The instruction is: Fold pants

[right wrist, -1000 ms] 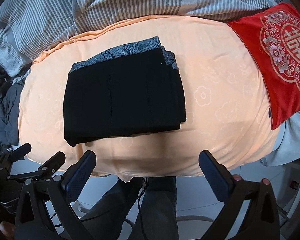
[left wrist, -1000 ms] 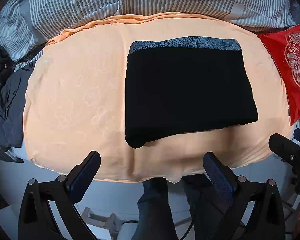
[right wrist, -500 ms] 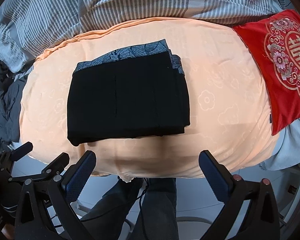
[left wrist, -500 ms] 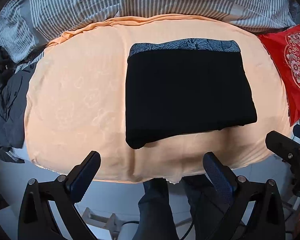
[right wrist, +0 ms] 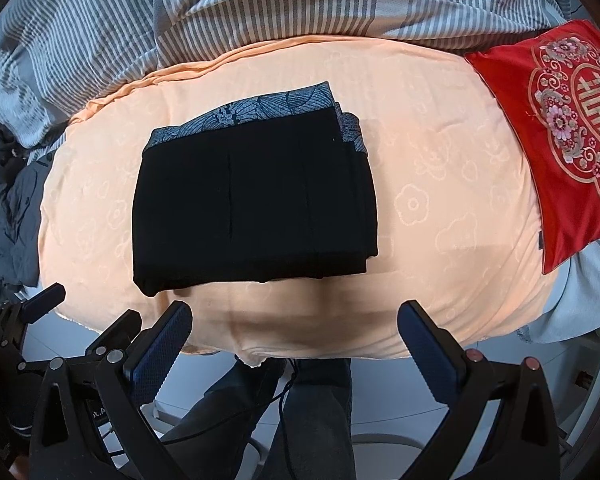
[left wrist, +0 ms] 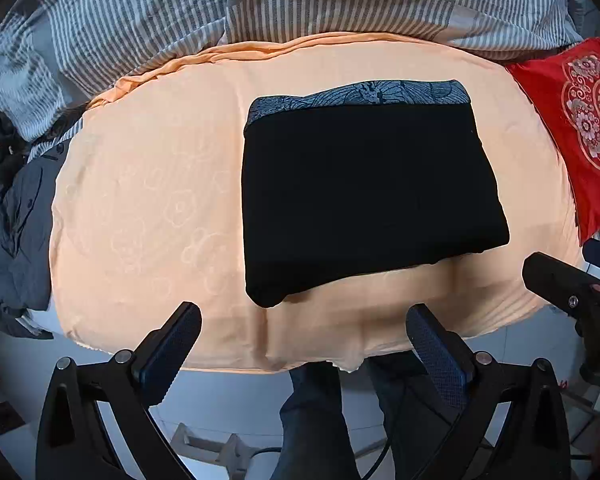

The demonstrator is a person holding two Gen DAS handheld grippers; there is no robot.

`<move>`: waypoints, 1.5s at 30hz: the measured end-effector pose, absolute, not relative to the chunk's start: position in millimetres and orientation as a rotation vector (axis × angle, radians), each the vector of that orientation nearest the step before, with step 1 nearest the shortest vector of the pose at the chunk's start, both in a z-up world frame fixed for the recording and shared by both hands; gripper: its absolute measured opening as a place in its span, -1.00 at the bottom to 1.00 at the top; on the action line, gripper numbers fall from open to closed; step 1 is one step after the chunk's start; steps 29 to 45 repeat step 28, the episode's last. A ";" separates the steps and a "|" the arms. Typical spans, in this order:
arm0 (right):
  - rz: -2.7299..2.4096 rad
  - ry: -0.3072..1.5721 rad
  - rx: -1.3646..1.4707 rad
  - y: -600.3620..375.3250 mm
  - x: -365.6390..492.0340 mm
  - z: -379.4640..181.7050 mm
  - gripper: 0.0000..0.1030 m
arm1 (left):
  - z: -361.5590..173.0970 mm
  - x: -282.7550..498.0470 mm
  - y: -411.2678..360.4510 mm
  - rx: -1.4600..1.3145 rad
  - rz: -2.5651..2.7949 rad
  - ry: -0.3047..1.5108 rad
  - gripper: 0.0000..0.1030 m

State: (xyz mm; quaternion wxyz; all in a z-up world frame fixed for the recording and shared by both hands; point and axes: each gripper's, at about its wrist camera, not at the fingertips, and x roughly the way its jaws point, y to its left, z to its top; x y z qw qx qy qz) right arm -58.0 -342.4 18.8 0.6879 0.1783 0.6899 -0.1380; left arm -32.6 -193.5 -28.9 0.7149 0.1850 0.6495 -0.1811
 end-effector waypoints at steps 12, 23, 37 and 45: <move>-0.306 1.548 0.400 -343.4 -55.6 16.4 0.99 | -31.6 -30.5 -196.8 0.415 -0.388 1.444 1.00; -0.308 1.549 0.392 -340.6 -53.7 13.4 0.99 | -34.3 -30.7 -199.7 0.429 -0.381 1.437 1.00; -0.307 1.550 0.392 -341.0 -53.5 13.9 0.99 | -33.3 -31.2 -201.0 0.427 -0.392 1.433 1.00; -0.307 1.550 0.392 -341.0 -53.5 13.9 0.99 | -33.3 -31.2 -201.0 0.427 -0.392 1.433 1.00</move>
